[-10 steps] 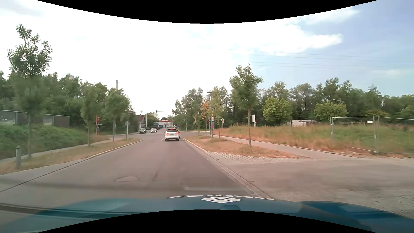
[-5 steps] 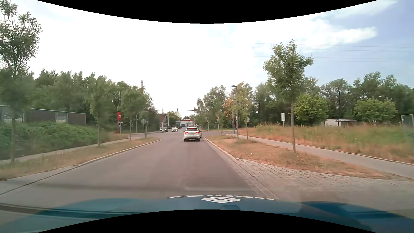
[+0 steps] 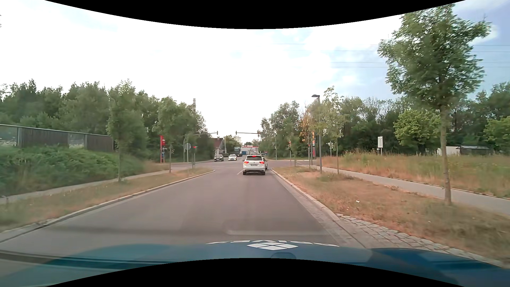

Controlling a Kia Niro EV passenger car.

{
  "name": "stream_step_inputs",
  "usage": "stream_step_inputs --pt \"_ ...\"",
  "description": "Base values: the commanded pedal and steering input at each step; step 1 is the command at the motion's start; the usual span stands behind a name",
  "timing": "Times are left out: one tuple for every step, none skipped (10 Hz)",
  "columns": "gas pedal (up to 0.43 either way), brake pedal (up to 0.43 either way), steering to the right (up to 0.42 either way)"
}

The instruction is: Follow the waypoints while adhering to traffic rules and regulations

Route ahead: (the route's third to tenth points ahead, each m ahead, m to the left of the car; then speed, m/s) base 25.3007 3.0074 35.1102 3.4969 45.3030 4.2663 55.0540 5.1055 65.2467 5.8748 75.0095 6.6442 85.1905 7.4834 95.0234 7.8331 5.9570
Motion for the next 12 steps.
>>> stream_step_inputs --pt "0.0 0.0 -0.029" --pt "0.0 0.006 -0.016" --pt "0.0 0.012 -0.01" --pt "0.0 0.043 -0.01" --pt "0.0 0.067 -0.01" --pt "0.0 0.085 -0.01" --pt "0.0 0.122 -0.01" --pt "0.0 0.165 -0.009" --pt "0.0 0.171 -0.01" --pt "0.0 0.171 -0.01" --pt "0.0 0.183 -0.01" --pt "0.0 0.189 -0.01"
